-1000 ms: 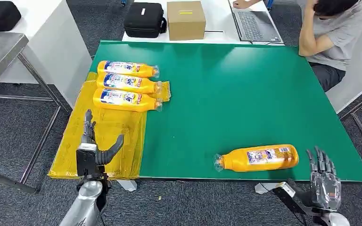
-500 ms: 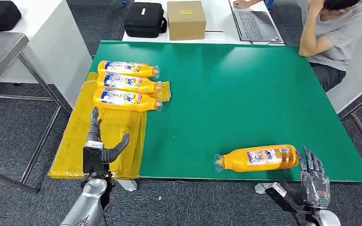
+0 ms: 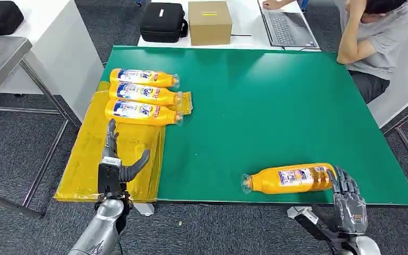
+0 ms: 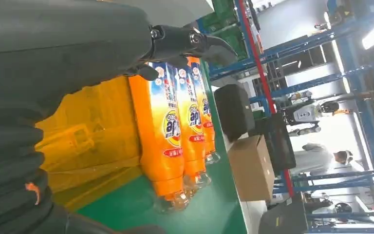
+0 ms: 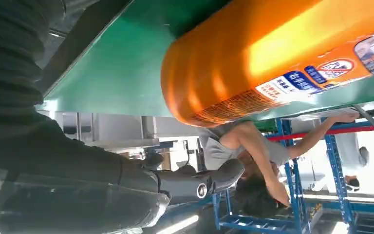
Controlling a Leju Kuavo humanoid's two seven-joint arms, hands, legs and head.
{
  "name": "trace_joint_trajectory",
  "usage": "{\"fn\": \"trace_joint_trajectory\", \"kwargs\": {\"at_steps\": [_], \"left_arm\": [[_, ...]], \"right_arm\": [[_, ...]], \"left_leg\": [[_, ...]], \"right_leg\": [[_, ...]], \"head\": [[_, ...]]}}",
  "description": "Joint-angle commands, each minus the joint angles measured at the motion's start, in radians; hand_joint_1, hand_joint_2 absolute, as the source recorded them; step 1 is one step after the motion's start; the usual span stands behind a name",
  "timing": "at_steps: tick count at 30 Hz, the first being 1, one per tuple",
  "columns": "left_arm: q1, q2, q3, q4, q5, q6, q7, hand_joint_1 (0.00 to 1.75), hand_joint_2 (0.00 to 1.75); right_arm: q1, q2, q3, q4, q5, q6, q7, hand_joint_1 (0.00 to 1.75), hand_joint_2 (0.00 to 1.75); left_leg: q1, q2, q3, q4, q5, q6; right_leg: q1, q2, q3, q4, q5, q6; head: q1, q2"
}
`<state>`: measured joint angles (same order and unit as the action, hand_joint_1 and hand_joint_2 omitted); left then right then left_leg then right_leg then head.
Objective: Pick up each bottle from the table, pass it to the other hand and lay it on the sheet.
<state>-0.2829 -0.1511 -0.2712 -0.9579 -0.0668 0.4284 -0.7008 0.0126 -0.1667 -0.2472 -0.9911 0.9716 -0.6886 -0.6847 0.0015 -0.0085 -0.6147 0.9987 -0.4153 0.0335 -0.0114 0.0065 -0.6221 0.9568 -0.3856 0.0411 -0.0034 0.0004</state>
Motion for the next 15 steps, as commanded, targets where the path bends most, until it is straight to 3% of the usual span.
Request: {"fn": "trace_joint_trajectory", "kwargs": {"at_steps": [1, 15], "left_arm": [[-0.051, 0.004, -0.046, 0.076, 0.009, 0.009, 0.003, 0.0, 1.75], [-0.055, 0.0, -0.052, 0.081, 0.01, 0.005, 0.003, 0.0, 1.75]], "right_arm": [[-0.015, 0.045, -0.033, -0.026, 0.024, -0.01, -0.004, 0.0, 1.75], [-0.033, 0.063, -0.059, -0.047, 0.006, -0.01, -0.012, 0.0, 1.75]], "left_leg": [[0.0, 0.001, 0.007, 0.0, -0.003, -0.002], [0.0, 0.001, 0.004, -0.001, -0.001, -0.001]], "right_leg": [[0.0, -0.001, 0.006, 0.001, -0.003, -0.002], [0.0, 0.0, 0.003, 0.0, -0.001, -0.001]], "head": [[0.0, 0.0], [0.0, 0.0]]}}
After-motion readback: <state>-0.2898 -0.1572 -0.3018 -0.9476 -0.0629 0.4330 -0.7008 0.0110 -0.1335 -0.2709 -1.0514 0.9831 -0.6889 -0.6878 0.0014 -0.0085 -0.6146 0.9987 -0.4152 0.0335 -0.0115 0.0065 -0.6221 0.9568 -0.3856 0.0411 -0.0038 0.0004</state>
